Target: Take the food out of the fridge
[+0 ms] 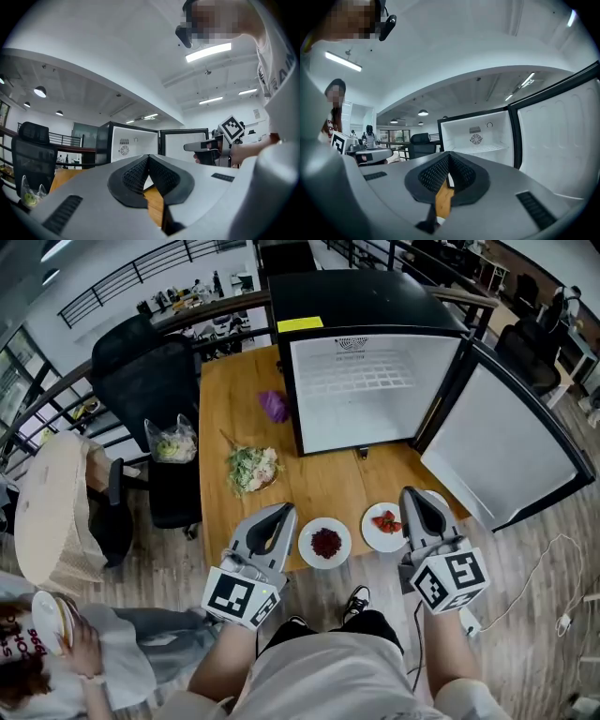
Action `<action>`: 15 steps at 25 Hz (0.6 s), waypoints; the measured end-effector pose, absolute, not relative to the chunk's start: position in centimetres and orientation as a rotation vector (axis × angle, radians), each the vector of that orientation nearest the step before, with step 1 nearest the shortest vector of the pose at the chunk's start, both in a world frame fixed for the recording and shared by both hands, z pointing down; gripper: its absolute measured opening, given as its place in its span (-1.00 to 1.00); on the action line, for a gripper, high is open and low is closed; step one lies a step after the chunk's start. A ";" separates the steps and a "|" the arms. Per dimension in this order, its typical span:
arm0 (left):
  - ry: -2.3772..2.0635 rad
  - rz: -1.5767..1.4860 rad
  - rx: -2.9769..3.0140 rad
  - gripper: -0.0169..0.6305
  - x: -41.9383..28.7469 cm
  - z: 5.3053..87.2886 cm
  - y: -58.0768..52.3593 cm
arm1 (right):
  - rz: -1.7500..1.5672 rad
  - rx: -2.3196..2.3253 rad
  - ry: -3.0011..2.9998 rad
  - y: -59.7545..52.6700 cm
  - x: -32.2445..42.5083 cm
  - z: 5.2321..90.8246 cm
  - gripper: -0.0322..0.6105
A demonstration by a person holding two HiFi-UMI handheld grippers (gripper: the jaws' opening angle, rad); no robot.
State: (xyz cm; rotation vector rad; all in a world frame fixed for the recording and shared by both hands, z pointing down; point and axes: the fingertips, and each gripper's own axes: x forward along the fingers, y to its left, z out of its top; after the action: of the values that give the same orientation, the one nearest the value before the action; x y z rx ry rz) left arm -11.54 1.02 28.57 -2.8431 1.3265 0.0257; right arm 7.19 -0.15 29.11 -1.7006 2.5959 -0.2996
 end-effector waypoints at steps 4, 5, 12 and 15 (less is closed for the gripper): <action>1.309 0.032 -2.849 -0.93 -11.4 28.3 1.1 | -0.291 -1.722 2.593 0.1 7.4 29.0 -0.84; 1.306 0.033 -2.849 -0.93 -11.3 28.2 1.1 | -0.286 -1.723 2.593 0.1 7.3 28.9 -0.84; 1.291 0.039 -2.855 -0.93 -11.3 27.9 1.0 | -0.258 -1.725 2.603 0.2 7.2 28.4 -0.84; 1.288 0.044 -2.858 -0.93 -11.2 27.7 1.2 | -0.252 -1.729 2.606 0.3 7.3 28.3 -0.84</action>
State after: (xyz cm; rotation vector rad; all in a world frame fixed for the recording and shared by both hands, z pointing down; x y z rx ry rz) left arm -11.23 1.16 27.72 -2.8583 1.2881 0.0437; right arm 7.27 0.29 28.29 -1.7286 2.6058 -0.2517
